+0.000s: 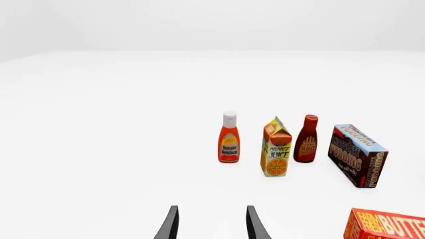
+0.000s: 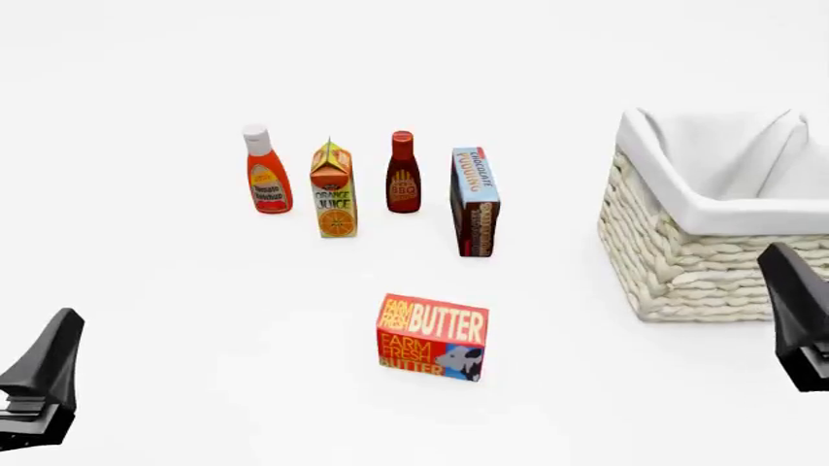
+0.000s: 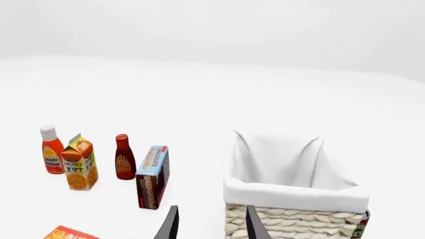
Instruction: Pick the butter and place it in the basket.
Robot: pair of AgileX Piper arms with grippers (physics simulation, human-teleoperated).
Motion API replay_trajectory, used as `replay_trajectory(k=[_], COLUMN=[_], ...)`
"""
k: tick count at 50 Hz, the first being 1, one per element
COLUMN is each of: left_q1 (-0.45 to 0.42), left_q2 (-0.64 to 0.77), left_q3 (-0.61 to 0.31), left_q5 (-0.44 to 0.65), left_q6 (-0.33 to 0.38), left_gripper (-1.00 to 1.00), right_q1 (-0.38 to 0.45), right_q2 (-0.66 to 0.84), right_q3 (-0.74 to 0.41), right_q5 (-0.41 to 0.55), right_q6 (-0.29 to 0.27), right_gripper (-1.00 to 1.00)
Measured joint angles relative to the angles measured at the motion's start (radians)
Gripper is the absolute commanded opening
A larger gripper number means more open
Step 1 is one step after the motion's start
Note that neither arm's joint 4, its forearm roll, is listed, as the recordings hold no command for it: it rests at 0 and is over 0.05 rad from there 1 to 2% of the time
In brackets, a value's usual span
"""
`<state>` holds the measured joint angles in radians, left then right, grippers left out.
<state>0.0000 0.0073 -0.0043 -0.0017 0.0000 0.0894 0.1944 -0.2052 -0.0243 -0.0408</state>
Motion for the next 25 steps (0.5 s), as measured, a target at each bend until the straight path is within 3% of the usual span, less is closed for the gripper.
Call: replay_trajectory(k=[25], left_q1=[0.000], left_q2=[0.000], left_q3=[0.000], left_q5=[0.000], left_q6=[0.000], left_gripper=[1.00], right_q1=[0.199], right_q2=[0.079], right_q3=[-0.139], right_q5=[0.167], right_q6=[-0.111], right_gripper=[1.00])
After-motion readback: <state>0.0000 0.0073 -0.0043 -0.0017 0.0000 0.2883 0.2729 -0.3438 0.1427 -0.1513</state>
